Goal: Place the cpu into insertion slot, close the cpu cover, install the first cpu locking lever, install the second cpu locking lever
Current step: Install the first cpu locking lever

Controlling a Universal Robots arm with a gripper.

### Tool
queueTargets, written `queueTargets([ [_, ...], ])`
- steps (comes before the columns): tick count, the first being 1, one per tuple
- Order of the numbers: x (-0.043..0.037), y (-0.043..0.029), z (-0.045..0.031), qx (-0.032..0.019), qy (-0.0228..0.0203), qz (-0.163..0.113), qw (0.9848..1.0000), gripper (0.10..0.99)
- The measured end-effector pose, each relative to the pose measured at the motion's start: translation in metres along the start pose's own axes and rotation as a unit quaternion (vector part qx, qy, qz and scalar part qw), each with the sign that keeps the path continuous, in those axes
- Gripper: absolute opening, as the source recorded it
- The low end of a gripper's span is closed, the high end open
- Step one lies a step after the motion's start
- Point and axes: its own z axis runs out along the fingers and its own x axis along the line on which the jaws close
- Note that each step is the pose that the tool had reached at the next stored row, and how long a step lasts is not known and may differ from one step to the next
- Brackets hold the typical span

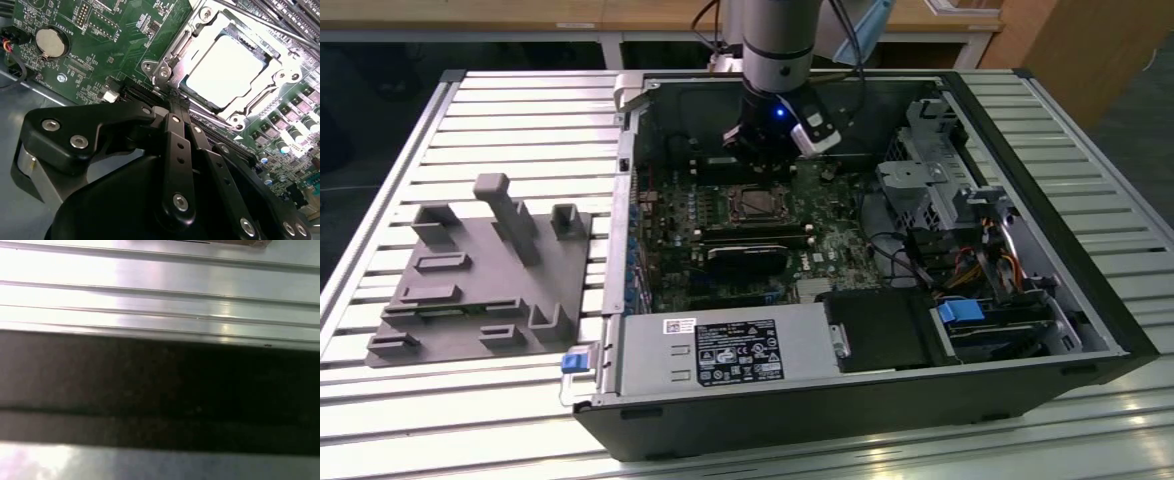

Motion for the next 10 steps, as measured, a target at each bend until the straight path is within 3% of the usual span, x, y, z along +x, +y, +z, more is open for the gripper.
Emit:
queueTargets([
  [2, -0.0001, 0.0001, 0.0001, 0.0008, -0.0001, 0.0, 1.0, 0.106],
  [7, 0.0001, -0.0001, 0.0023, 0.011, 0.0006, 0.0, 0.9999, 0.106],
  [10, 0.0001, 0.0001, 0.0038, 0.0129, 0.0008, 0.0, 0.9999, 0.106],
])
